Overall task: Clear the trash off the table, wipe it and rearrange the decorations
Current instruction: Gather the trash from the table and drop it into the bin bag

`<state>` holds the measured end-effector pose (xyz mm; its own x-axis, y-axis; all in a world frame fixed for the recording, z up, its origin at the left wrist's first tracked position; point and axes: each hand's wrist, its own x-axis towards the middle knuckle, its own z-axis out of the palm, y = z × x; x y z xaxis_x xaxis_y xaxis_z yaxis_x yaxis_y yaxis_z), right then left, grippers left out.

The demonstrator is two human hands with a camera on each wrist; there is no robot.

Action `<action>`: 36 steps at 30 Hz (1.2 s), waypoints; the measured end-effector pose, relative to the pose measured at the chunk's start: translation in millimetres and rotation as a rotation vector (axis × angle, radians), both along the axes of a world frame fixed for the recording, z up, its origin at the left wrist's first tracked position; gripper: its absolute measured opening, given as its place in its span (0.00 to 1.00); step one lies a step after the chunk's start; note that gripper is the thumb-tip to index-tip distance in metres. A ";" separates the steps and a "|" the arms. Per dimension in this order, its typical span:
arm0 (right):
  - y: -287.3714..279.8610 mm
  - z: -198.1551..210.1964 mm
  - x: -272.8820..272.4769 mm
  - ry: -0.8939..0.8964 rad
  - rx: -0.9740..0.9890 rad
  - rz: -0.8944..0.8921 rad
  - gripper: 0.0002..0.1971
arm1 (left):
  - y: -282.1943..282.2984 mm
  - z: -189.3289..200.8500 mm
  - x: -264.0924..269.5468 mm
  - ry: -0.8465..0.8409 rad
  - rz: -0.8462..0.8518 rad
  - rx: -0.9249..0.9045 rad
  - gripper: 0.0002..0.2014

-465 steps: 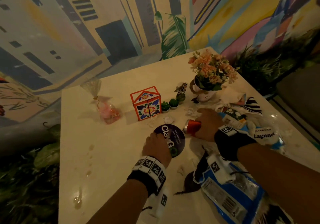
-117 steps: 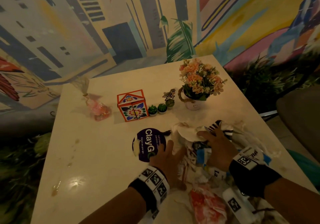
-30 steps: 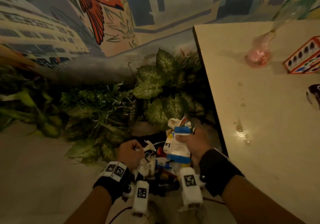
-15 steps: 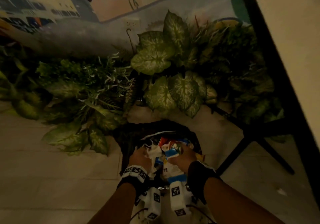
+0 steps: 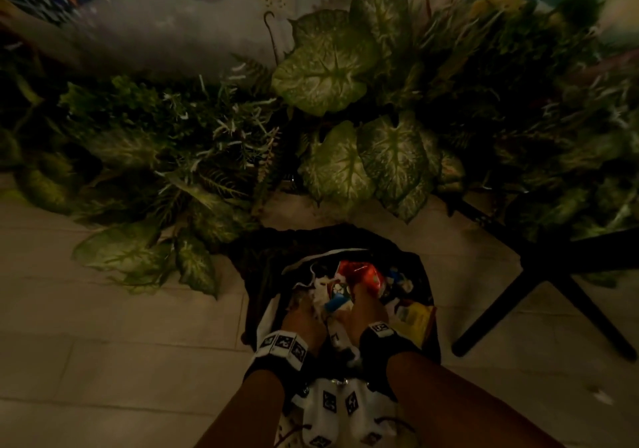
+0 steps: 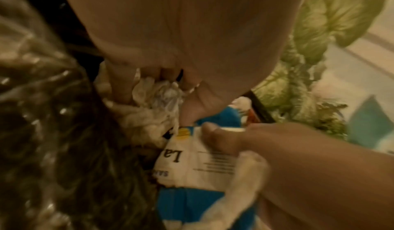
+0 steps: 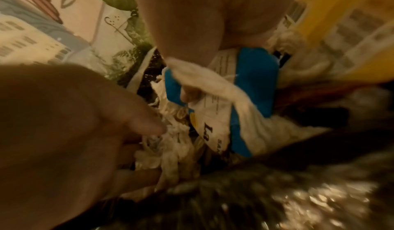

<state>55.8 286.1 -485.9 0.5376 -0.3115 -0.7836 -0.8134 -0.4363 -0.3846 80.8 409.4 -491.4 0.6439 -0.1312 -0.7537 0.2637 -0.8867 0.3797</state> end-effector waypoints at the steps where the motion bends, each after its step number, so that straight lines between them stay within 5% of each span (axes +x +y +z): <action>1: 1.5 -3.3 2.9 0.000 -0.002 0.021 0.26 | -0.1 5.3 1.2 -0.007 -0.016 -0.003 0.31; 6: 1.9 1.6 8.4 0.005 0.003 0.032 0.24 | 1.1 13.0 1.6 0.064 -0.002 -0.075 0.29; 11: -16.5 47.8 -4.0 -0.009 0.029 -0.083 0.16 | 7.6 40.9 -4.5 0.058 -0.019 -0.105 0.37; 17: -24.0 138.8 -27.8 -0.048 0.060 -0.192 0.08 | 14.4 150.5 -1.8 0.031 0.074 0.020 0.30; 19: -22.5 179.1 -33.2 -0.053 0.100 -0.212 0.07 | 19.9 181.9 4.2 -0.005 0.084 0.026 0.19; 21: -15.4 224.9 -38.0 -0.066 0.162 -0.243 0.07 | 21.6 219.9 11.9 -0.074 0.111 -0.003 0.08; 26: -24.2 356.3 -45.8 -0.251 0.328 -0.106 0.14 | -9.7 329.3 37.1 -0.192 0.208 -0.230 0.05; 31: -91.6 462.8 -78.0 -0.442 0.323 0.095 0.11 | -78.5 438.9 56.9 -0.342 0.143 -0.460 0.06; 36: -201.3 510.7 -141.9 -0.540 0.224 0.092 0.08 | -178.0 506.0 33.2 -0.415 0.013 -0.634 0.08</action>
